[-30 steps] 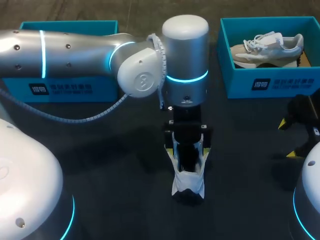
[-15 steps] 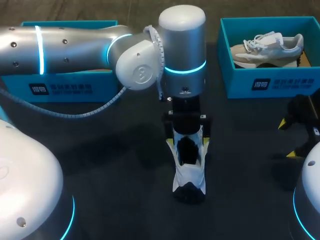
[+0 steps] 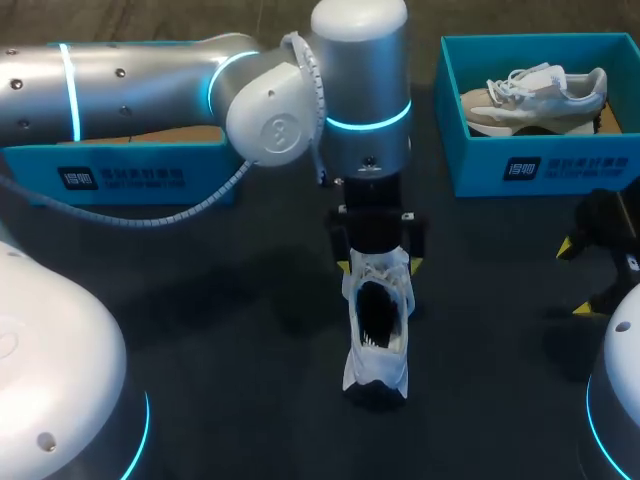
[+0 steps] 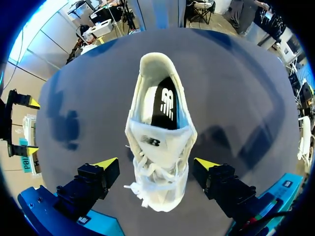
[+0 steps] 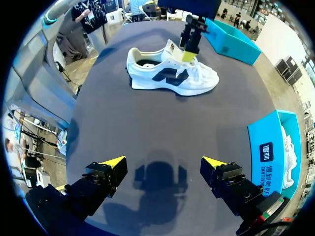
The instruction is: Take the shoe out of the shoebox, open the shoe tongue, remove and reinsert the insole, then place the shoe into the shoebox
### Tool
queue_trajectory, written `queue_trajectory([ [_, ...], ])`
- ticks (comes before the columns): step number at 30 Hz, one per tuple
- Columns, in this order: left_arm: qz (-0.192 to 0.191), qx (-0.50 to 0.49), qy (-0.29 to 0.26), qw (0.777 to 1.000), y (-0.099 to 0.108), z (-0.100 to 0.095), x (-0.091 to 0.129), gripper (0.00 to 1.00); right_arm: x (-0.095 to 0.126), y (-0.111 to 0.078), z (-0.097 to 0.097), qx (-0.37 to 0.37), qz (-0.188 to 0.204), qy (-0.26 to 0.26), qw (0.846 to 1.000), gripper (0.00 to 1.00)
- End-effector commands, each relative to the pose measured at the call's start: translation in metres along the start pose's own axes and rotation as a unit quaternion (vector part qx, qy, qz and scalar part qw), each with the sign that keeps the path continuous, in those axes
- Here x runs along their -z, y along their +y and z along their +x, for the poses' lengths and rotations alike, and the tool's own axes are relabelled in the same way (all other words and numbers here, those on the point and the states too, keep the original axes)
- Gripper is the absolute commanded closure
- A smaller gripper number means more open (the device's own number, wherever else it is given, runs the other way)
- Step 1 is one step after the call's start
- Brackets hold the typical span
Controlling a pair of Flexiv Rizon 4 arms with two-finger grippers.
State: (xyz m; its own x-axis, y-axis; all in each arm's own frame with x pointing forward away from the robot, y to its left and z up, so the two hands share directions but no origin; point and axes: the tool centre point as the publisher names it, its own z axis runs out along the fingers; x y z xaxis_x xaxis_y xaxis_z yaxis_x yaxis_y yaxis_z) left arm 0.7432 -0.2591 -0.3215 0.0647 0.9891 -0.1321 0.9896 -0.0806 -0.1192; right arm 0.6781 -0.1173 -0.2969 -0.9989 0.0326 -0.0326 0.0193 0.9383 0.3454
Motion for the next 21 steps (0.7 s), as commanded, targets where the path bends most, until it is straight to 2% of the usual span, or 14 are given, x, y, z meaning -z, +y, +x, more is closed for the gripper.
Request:
queue_trajectory([
  [1, -0.015, -0.002, -0.007, 1.0, -0.01, 0.012, 0.021, 0.07, 0.0, 0.0, 0.001, 0.0, 0.002, 0.0, 1.0, 0.0],
  [4, -0.021, -0.002, -0.011, 1.0, -0.011, 0.013, 0.029, 0.24, 0.0, 0.0, 0.001, 0.0, 0.002, 0.0, 1.0, 0.0],
  [6, -0.026, -0.001, -0.009, 1.0, -0.01, 0.013, 0.033, 0.26, 0.0, 0.0, 0.001, 0.0, 0.002, 0.0, 1.0, 0.0],
  [8, -0.027, 0.001, -0.011, 1.0, -0.008, 0.013, 0.036, 0.4, 0.0, 0.0, 0.001, 0.0, 0.002, 0.0, 1.0, 0.0],
  [10, -0.027, 0.003, -0.011, 1.0, -0.005, 0.013, 0.038, 0.42, 0.0, 0.0, 0.001, 0.0, 0.002, 0.0, 1.0, 0.0],
  [13, -0.017, 0.007, -0.013, 1.0, -0.002, 0.011, 0.036, 0.53, 0.0, 0.0, 0.001, 0.0, 0.002, 0.0, 1.0, 0.0],
  [21, 0.001, -0.003, -0.016, 1.0, -0.009, 0.001, 0.014, 0.58, 0.0, 0.0, 0.001, 0.0, 0.002, 0.0, 1.0, 0.0],
])
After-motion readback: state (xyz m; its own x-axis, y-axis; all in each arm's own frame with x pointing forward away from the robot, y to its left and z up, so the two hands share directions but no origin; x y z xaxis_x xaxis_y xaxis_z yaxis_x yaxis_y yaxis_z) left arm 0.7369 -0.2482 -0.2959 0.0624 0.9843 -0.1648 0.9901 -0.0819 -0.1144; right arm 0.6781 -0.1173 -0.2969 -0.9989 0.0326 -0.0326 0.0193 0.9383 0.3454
